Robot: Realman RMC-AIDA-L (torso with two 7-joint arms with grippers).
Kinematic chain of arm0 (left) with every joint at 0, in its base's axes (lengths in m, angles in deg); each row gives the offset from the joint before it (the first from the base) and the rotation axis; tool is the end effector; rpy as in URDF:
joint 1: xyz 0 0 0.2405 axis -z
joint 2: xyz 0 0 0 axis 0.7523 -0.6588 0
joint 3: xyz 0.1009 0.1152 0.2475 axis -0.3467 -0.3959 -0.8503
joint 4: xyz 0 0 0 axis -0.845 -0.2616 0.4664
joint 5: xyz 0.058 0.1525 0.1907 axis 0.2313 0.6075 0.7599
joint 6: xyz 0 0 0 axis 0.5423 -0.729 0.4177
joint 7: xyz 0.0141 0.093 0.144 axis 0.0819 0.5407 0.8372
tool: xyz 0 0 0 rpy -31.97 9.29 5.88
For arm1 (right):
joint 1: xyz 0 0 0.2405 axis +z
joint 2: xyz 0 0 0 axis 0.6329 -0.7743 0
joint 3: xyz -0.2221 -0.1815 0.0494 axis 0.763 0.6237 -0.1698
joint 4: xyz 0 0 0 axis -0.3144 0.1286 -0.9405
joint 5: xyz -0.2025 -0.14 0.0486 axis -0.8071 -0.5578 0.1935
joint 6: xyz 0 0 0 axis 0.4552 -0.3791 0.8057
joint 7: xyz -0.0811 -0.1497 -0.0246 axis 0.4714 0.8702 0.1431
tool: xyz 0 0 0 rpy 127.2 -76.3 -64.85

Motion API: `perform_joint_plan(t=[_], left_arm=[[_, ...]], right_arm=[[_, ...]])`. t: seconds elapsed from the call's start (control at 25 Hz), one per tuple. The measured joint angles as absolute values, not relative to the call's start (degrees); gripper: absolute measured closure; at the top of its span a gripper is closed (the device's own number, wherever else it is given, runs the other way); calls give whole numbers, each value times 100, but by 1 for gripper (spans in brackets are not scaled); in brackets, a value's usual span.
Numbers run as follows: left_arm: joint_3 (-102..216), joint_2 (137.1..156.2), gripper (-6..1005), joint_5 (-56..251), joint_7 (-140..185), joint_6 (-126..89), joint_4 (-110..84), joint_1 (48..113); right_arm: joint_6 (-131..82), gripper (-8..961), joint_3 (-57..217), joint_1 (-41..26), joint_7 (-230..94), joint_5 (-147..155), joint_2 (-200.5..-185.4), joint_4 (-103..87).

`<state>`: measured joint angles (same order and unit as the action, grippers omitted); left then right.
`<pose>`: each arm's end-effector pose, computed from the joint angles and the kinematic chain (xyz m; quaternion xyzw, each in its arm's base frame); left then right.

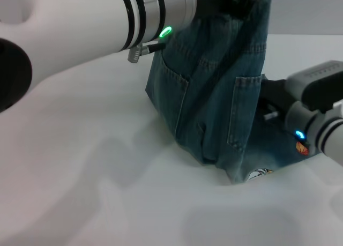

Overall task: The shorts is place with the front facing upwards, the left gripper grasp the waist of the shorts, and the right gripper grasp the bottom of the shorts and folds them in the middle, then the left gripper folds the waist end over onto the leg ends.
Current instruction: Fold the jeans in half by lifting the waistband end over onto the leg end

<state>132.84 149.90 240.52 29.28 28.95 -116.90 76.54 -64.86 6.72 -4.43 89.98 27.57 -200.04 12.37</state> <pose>0.0008 0.4038 -0.0599 -0.9033 -0.1411 -0.1995 0.3527 0.3216 0.4562 -0.1399 -0.8215 0.2960 0.1828 0.4519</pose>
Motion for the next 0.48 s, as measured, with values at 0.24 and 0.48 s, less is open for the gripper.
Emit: perform_joint_plan(t=[0.24, 0.48], left_arm=[[13129, 14997, 951, 24047, 2996, 2663, -11659, 7562], [12954, 14997, 951, 24042, 2998, 2471, -11602, 7494]], right_arm=[[-6704, 954, 134, -571, 9226, 2753, -19995, 971], [-6870, 953, -237, -716, 9491, 2747, -19984, 936]])
